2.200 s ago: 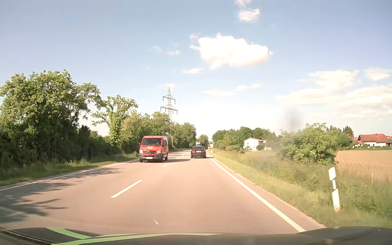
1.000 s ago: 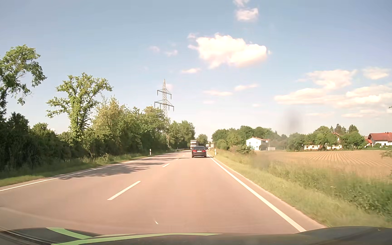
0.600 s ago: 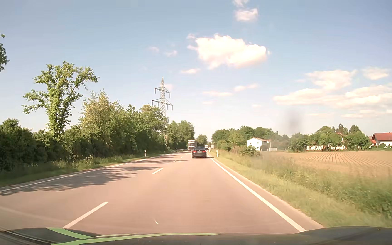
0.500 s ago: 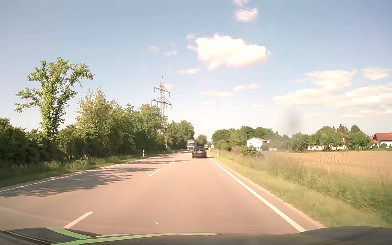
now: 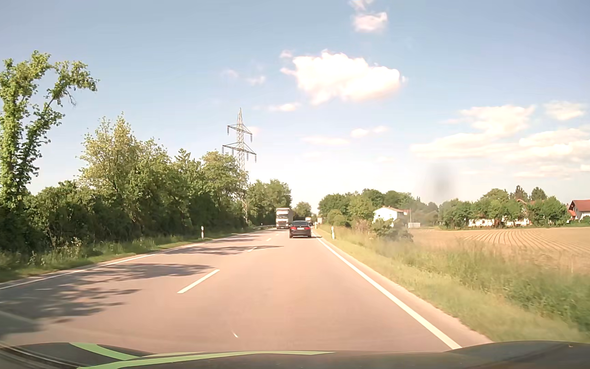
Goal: Follow the waypoints while adhering to traffic rules and regulations
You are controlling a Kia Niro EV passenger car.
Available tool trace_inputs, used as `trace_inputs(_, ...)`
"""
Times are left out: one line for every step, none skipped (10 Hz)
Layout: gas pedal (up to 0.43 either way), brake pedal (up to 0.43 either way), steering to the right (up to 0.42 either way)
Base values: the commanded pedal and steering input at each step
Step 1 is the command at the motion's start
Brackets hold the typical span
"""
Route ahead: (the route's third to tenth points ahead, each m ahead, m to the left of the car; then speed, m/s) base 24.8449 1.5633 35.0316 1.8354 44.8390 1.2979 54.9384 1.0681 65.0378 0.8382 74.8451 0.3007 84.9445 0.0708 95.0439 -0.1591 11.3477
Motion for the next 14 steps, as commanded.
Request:
trace_inputs(0.157,0.0,0.002)
trace_inputs(0.157,0.0,0.002)
trace_inputs(0.157,0.0,0.003)
trace_inputs(0.157,0.0,0.003)
trace_inputs(0.157,0.0,0.003)
trace_inputs(0.157,0.0,0.003)
trace_inputs(0.157,0.0,0.004)
trace_inputs(0.157,0.0,0.004)
trace_inputs(0.157,0.0,0.005)
trace_inputs(0.157,0.0,0.005)
trace_inputs(0.157,0.0,0.006)
trace_inputs(0.157,0.0,0.007)
trace_inputs(0.157,0.0,0.007)
trace_inputs(0.15,0.0,0.007)
